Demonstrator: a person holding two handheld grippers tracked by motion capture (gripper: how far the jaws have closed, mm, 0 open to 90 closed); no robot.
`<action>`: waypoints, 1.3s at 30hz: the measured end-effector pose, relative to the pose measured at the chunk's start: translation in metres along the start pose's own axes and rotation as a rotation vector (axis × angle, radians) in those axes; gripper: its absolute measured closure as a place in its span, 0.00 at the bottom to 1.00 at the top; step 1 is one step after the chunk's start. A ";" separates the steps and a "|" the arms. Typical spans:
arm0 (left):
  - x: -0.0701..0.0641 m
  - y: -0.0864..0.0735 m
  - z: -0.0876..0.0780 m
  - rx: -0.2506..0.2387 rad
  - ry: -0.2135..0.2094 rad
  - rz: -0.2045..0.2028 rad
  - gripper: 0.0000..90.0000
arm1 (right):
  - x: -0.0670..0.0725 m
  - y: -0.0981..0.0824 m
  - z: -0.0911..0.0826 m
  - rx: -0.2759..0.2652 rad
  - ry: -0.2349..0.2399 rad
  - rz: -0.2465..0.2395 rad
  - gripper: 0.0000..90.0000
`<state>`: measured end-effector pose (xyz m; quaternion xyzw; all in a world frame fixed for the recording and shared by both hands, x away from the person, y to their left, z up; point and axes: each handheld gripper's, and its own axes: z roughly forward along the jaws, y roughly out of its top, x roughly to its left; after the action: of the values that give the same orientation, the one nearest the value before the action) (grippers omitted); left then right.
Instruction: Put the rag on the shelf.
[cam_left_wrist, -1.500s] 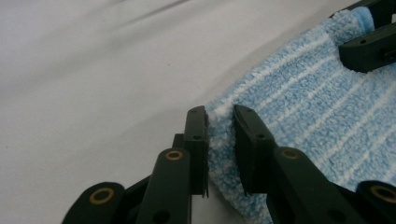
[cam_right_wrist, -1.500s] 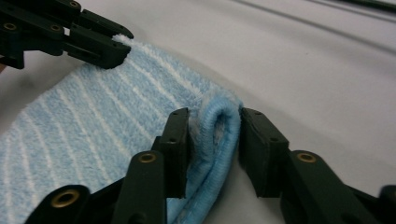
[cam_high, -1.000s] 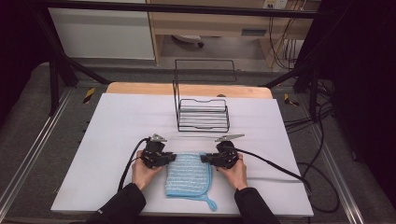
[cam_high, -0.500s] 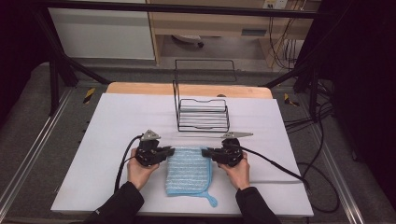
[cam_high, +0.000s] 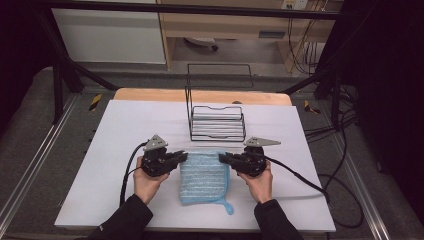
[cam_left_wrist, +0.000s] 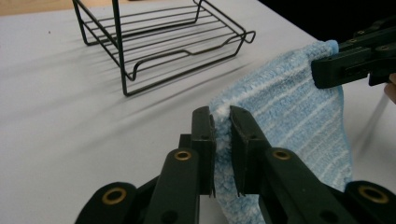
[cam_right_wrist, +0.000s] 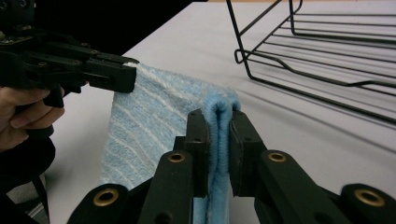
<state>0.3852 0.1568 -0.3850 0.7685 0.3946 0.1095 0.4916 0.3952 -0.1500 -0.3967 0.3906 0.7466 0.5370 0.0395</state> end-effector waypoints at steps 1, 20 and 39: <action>-0.001 0.001 -0.002 -0.008 -0.001 0.003 0.89 | 0.000 0.000 0.000 0.000 0.000 0.000 0.90; -0.021 0.023 -0.025 -0.127 -0.021 0.056 0.89 | 0.022 0.021 -0.031 -0.119 -0.030 -0.099 0.91; -0.033 0.064 -0.033 -0.254 -0.004 0.087 0.89 | 0.044 0.056 -0.062 -0.286 -0.100 -0.185 0.91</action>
<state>0.3763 0.1420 -0.3079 0.7168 0.3427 0.1781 0.5805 0.3655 -0.1642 -0.3081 0.3369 0.6925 0.6117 0.1810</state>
